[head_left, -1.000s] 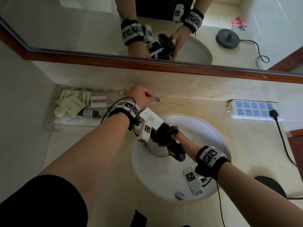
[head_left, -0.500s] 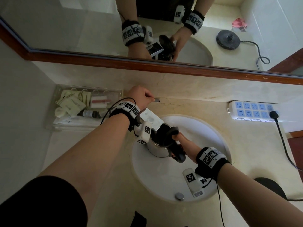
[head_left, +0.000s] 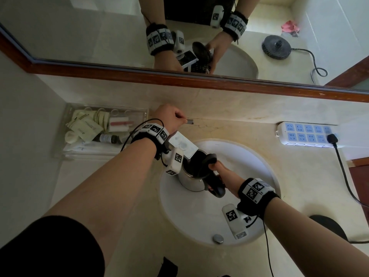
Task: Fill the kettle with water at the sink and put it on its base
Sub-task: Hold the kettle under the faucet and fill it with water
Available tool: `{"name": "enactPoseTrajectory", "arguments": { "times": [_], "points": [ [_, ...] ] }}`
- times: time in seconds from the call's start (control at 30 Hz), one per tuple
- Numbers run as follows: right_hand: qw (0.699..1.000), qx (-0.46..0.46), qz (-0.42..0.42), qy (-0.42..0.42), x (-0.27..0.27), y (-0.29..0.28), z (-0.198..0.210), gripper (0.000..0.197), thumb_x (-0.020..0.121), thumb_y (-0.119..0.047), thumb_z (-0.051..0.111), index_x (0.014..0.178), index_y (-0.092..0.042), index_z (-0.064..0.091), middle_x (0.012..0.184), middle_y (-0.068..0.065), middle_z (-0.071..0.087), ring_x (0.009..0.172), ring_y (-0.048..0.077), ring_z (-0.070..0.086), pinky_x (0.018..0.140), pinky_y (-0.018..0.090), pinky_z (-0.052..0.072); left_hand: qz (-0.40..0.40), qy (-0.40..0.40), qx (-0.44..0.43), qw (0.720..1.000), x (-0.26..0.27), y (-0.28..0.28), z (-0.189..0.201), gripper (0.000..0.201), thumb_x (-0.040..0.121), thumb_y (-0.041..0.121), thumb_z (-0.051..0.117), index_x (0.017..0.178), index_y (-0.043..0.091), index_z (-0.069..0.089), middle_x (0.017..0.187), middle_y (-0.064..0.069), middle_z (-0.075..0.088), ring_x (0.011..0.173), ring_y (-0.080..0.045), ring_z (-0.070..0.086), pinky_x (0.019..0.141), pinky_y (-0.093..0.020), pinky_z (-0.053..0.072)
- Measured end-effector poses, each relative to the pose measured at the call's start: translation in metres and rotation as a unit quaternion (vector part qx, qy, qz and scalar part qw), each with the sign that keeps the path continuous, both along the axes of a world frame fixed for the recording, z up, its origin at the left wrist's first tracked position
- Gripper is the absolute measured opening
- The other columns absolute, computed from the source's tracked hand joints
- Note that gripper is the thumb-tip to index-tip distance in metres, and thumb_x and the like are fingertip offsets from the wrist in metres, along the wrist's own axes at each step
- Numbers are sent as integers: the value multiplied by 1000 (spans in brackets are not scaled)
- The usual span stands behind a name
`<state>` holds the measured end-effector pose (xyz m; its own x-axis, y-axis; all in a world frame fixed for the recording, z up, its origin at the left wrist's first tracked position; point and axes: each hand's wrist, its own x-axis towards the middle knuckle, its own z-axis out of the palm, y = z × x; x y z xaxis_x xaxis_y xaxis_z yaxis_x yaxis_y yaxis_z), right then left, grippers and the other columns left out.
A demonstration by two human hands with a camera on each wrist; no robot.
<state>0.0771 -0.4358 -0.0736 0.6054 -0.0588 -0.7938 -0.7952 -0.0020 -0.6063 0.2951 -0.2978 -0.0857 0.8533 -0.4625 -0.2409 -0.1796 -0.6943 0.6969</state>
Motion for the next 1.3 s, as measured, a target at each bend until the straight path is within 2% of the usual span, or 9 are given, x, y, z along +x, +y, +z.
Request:
{"name": "enactPoseTrajectory", "arguments": {
  "times": [0.1,0.2,0.3,0.43,0.67,0.83,0.93,1.17,1.3],
  "points": [
    [1000,1,-6,-4,0,0,3,40,101,-32,36,136,-14,39,88,24,59,81,29,57,59,19,54,1,0,0,1000,0,-1,0,8,83,26,75,89,23,79,68,16,64,65,-1,59,63,-19,46],
    [1000,0,-8,-2,0,0,4,40,101,-32,37,134,-10,41,88,24,58,80,29,57,58,19,53,1,1,2,1000,0,0,0,7,83,25,75,89,23,79,66,19,62,63,1,59,61,-17,44],
    [1000,-1,-12,2,0,0,3,40,101,-33,37,135,-12,41,89,24,60,79,29,58,61,21,53,-2,1,2,1000,0,0,0,8,83,25,75,89,23,79,66,19,62,66,-3,62,64,-20,47],
    [1000,3,-15,-4,0,0,1,41,101,-31,38,137,-13,39,89,25,60,78,30,58,64,26,54,-2,4,-1,1000,0,0,0,8,83,24,75,90,22,79,66,19,61,63,2,58,65,-20,47],
    [1000,-2,-9,1,0,0,2,40,100,-33,38,135,-14,41,91,20,63,78,29,59,60,20,55,-1,7,3,1000,-1,0,2,7,83,25,75,89,22,79,67,17,63,64,-1,59,62,-19,45],
    [1000,-2,-6,1,0,-1,1,41,100,-34,39,137,-17,39,90,20,63,76,29,60,63,24,54,7,6,0,1000,-1,0,3,6,83,24,75,88,22,79,66,18,62,62,2,58,63,-20,48],
    [1000,5,-12,0,0,-1,1,42,100,-33,39,139,-17,37,92,21,63,77,30,59,62,24,55,6,10,-3,1000,-3,0,3,6,84,23,74,88,21,78,64,18,61,59,2,56,57,-17,43],
    [1000,5,-3,-6,1,-1,-1,41,100,-33,38,137,-14,38,87,23,60,76,29,58,66,29,53,1,-1,4,1000,-2,1,5,8,84,24,74,89,22,79,62,21,59,59,5,55,54,-12,38],
    [1000,1,-10,-1,1,-1,0,38,100,-32,38,135,-16,39,88,23,60,75,29,58,63,26,54,-1,2,5,1000,-2,0,4,9,84,23,74,91,21,79,64,20,59,59,4,55,54,-11,38]
  ]
}}
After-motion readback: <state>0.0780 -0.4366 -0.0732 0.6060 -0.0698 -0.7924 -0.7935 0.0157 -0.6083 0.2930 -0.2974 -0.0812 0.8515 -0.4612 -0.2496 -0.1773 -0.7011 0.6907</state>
